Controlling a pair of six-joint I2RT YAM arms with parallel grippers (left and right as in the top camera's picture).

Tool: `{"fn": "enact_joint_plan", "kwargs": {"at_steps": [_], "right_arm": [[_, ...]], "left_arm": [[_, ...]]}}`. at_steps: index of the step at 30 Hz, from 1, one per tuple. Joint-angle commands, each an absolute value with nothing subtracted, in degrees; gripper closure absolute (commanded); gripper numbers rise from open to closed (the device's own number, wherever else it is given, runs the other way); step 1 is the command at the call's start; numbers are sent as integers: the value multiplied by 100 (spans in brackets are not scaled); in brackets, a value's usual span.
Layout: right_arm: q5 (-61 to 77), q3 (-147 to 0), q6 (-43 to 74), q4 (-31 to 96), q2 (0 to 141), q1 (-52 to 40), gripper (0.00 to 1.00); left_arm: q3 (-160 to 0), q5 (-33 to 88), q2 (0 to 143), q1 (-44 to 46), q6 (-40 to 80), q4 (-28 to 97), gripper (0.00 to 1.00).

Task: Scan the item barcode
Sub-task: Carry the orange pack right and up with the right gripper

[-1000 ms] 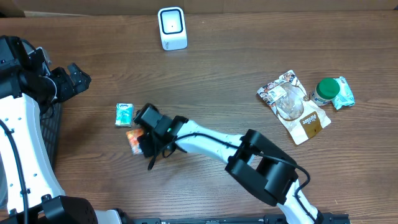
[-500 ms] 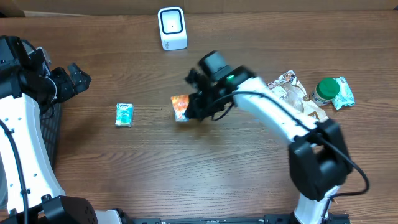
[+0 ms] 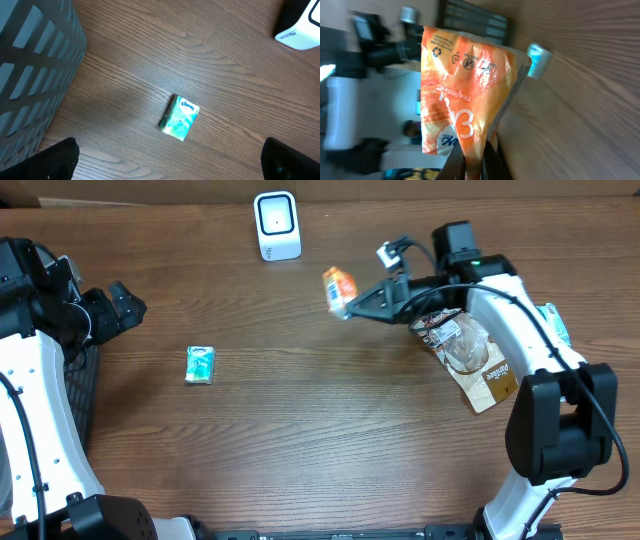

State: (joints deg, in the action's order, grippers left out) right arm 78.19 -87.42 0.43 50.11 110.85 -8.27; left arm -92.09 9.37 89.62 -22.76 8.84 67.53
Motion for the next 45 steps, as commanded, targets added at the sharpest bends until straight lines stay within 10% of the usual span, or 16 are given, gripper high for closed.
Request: {"fn": "enact_joint_plan", "kwargs": {"at_steps": [1, 28, 45], "right_arm": [[8995, -8858, 67, 4982, 10906, -687, 96], [8359, -8858, 172, 5017, 10908, -705, 96], [-187, -11310, 1907, 6632, 11515, -2471, 96]], "left_arm": [[-9310, 991, 8971, -2281, 943, 6744, 1], [-9310, 991, 8971, -2281, 943, 6744, 1], [-9310, 991, 8971, -2281, 941, 6744, 0]]}}
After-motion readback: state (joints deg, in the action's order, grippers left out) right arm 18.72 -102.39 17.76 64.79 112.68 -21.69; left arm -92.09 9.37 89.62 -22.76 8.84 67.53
